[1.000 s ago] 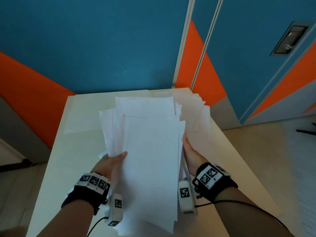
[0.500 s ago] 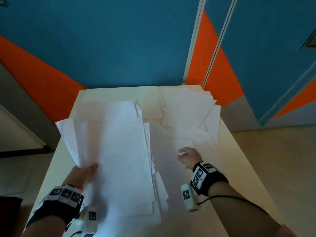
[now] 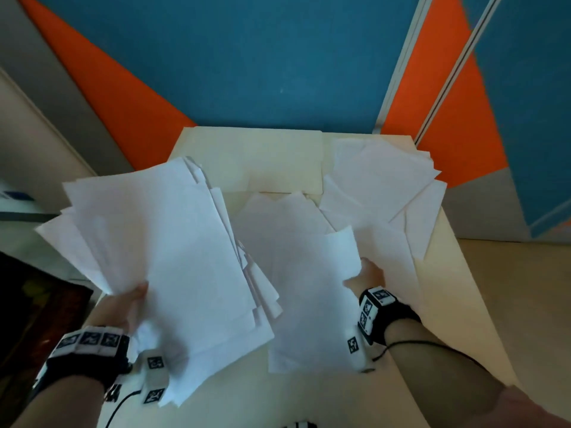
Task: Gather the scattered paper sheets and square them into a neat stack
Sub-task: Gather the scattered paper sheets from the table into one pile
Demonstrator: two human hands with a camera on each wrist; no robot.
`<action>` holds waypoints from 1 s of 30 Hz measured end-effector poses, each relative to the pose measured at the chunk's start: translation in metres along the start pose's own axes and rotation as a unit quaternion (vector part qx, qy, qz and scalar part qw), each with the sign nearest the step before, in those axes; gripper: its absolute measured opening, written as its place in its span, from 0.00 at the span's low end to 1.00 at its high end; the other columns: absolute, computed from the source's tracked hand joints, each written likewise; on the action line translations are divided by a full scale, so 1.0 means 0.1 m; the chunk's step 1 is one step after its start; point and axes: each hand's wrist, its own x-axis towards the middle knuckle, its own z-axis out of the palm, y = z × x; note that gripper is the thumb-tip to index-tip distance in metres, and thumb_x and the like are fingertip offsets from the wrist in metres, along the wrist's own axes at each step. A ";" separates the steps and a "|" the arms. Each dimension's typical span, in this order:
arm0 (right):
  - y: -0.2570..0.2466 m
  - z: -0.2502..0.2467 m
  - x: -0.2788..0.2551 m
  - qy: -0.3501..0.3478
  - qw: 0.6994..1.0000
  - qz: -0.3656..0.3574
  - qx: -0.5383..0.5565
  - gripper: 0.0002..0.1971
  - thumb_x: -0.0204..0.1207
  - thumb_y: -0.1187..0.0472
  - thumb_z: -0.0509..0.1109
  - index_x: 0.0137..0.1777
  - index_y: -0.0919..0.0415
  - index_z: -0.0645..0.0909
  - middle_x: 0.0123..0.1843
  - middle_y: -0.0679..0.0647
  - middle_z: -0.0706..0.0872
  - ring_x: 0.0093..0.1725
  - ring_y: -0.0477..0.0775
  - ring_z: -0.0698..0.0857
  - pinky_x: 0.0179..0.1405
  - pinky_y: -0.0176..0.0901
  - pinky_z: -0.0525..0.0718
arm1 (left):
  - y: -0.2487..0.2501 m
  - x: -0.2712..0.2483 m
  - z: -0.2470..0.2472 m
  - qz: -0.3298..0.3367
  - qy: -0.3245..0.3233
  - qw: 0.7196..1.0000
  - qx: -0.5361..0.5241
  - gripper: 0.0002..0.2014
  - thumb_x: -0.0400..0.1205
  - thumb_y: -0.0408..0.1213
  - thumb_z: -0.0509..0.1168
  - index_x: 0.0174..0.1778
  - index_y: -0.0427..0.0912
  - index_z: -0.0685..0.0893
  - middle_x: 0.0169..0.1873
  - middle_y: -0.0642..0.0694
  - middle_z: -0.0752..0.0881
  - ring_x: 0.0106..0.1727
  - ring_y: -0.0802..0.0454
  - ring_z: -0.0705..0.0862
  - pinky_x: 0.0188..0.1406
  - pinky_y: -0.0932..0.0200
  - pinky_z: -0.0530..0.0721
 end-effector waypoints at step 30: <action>-0.76 0.41 0.09 0.049 0.990 0.126 -0.043 0.52 0.63 0.53 0.80 0.80 0.60 0.50 0.78 0.63 0.59 0.78 0.65 0.62 0.73 0.59 0.66 | -0.21 0.30 -0.92 -0.076 -0.034 0.996 -0.044 0.25 0.73 0.42 0.69 0.62 0.31 0.79 0.45 0.34 0.86 0.33 0.44 0.91 0.41 0.48 0.88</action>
